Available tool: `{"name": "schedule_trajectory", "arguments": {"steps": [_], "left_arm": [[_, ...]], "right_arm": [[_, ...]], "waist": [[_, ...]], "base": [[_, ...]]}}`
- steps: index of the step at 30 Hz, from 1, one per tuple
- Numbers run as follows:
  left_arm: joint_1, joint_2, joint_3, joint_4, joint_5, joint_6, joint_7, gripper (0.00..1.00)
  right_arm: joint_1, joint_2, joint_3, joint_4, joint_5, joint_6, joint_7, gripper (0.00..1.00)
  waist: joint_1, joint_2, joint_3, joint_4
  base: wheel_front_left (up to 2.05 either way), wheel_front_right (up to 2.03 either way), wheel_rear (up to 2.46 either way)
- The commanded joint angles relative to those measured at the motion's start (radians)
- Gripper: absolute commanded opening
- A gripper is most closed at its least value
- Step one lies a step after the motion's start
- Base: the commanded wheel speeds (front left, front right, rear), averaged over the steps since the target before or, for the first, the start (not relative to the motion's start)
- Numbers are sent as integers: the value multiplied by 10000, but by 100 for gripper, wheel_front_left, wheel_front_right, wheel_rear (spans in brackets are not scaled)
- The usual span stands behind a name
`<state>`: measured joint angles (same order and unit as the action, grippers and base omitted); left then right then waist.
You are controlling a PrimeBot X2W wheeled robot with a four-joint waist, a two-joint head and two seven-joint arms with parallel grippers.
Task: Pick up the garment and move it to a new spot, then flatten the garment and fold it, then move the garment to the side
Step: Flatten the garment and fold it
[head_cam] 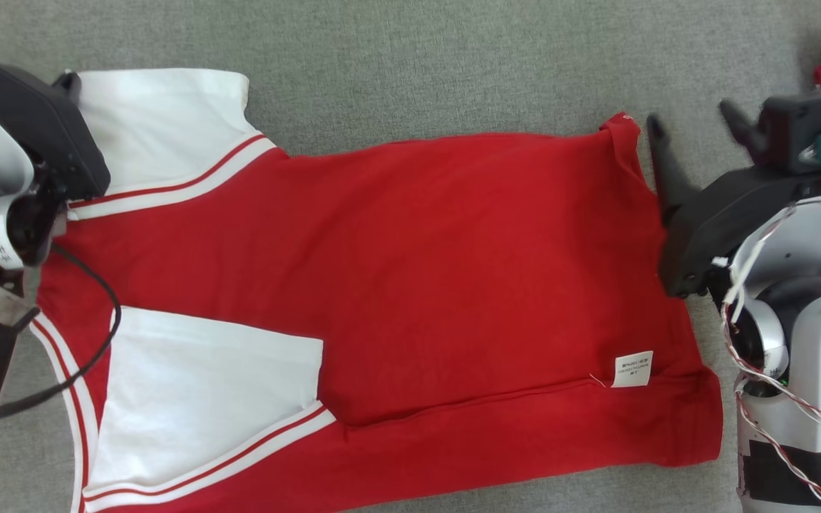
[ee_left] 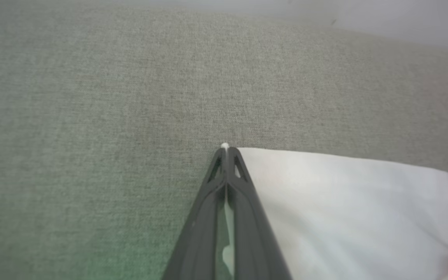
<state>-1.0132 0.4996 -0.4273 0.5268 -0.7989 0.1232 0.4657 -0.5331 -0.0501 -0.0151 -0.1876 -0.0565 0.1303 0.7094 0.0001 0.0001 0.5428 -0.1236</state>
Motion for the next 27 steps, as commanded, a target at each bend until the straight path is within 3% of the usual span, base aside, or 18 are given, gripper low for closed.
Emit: {"name": "schedule_trajectory", "arguments": {"steps": [1, 10, 18, 27], "left_arm": [[234, 60, 0, -101, -56, 65, 30, 0], [409, 184, 86, -361, -155, 246, 75, 0], [530, 168, 32, -447, -205, 226, 19, 0], [599, 300, 45, -524, -286, 268, 95, 0]], "right_arm": [[-98, 7, 196, -81, 213, 3, 7, 100], [-768, -214, 1332, 1375, -369, 3, 275, 100], [-1686, -228, 713, 3276, -1181, 3, 71, 100], [-1184, -406, -787, 3358, -1906, 3, 160, 100]], "waist": [[-1, -1, -73, 30], [-1, -1, -53, -79], [-1, -1, -21, 0], [-1, -1, -155, -32]], "base": [[0, 0, 0], [0, 0, 0], [0, 0, 0], [0, 0, 0]]}}
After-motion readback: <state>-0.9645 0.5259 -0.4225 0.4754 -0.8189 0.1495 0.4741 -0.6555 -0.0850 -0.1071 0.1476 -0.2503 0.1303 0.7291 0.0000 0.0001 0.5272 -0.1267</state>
